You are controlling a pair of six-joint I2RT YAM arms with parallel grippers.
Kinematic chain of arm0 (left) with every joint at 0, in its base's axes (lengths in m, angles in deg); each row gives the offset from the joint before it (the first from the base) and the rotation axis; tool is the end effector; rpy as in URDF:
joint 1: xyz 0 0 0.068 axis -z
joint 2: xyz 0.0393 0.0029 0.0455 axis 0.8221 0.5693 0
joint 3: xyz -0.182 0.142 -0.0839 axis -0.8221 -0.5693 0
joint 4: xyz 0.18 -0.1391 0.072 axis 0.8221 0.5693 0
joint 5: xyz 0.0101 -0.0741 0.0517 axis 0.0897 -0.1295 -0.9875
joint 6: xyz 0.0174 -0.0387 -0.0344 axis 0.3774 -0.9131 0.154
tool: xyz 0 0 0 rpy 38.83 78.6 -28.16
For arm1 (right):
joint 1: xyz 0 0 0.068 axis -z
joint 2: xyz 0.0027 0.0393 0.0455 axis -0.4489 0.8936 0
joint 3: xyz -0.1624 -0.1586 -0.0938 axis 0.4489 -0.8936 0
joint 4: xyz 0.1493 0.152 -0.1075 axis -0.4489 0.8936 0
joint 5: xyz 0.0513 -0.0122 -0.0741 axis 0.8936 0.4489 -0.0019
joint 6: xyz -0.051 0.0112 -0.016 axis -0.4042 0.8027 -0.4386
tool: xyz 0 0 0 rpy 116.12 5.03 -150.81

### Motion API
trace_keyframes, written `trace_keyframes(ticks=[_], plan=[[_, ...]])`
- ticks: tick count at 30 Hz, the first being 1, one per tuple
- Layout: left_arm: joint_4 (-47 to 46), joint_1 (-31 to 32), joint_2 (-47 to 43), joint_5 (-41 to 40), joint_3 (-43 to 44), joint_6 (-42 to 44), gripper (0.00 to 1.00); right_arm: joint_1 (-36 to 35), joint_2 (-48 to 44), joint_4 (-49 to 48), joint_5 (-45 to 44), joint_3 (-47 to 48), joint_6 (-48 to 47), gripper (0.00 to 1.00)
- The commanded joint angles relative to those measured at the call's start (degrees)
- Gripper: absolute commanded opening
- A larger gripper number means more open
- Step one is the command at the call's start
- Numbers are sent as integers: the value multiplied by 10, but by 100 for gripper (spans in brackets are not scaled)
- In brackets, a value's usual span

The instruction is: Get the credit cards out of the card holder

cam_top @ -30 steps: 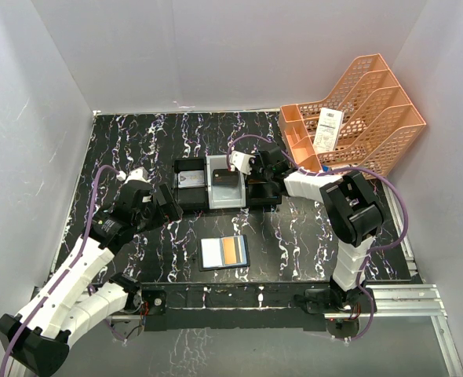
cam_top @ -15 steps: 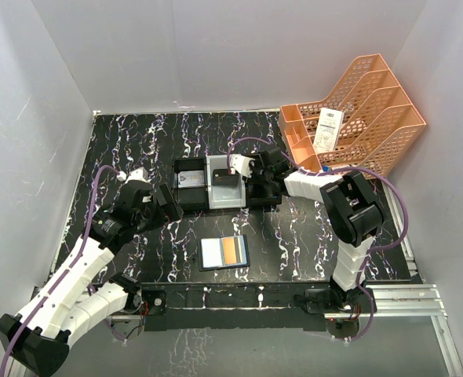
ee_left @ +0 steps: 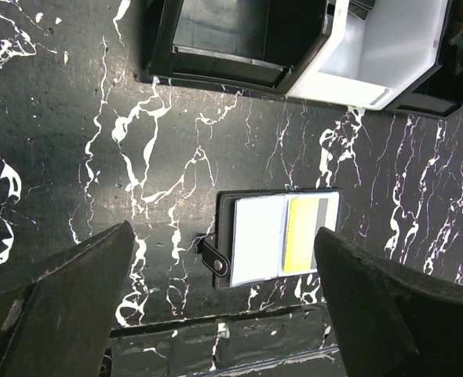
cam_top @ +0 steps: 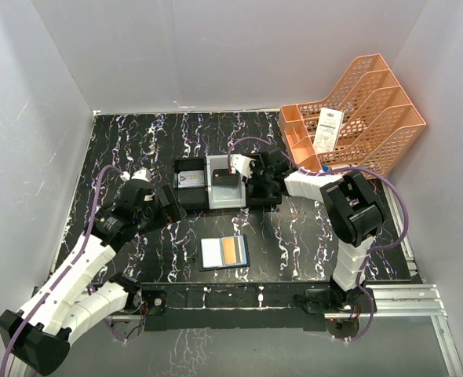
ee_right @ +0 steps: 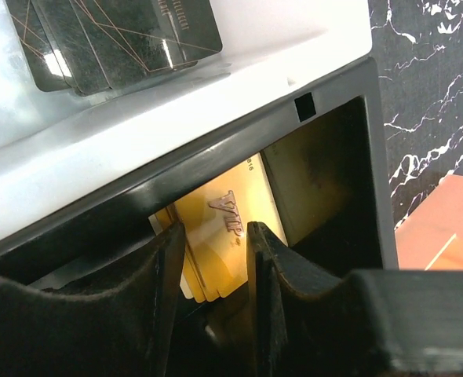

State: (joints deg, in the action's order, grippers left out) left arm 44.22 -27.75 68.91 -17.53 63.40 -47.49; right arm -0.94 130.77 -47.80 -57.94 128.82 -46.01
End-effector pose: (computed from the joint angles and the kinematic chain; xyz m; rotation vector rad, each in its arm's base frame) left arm 0.1514 -0.0750 0.2678 -0.3478 2.3071 -0.5218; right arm 0.3236 0.1736 0.1472 -1.5332 1.7670 -0.0853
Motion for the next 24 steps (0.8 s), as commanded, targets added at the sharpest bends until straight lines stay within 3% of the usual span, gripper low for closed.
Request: trace_keyframes(ticks=[1, 9, 14, 20, 24], plan=[[18, -2, 5, 22, 28, 8, 99, 4, -33, -23, 8, 26, 27, 36], [-9, -2, 8, 64, 33, 12, 99, 5, -114, -93, 15, 8, 98, 42], [-10, -3, -8, 46, 40, 10, 99, 5, -190, -126, -21, -10, 233, 46], [-49, -2, -64, 28, 19, 0, 99, 5, -324, -115, -102, -66, 476, 70], [-93, -2, -98, 35, -6, -17, 99, 5, -405, -74, -62, -114, 621, 87]])
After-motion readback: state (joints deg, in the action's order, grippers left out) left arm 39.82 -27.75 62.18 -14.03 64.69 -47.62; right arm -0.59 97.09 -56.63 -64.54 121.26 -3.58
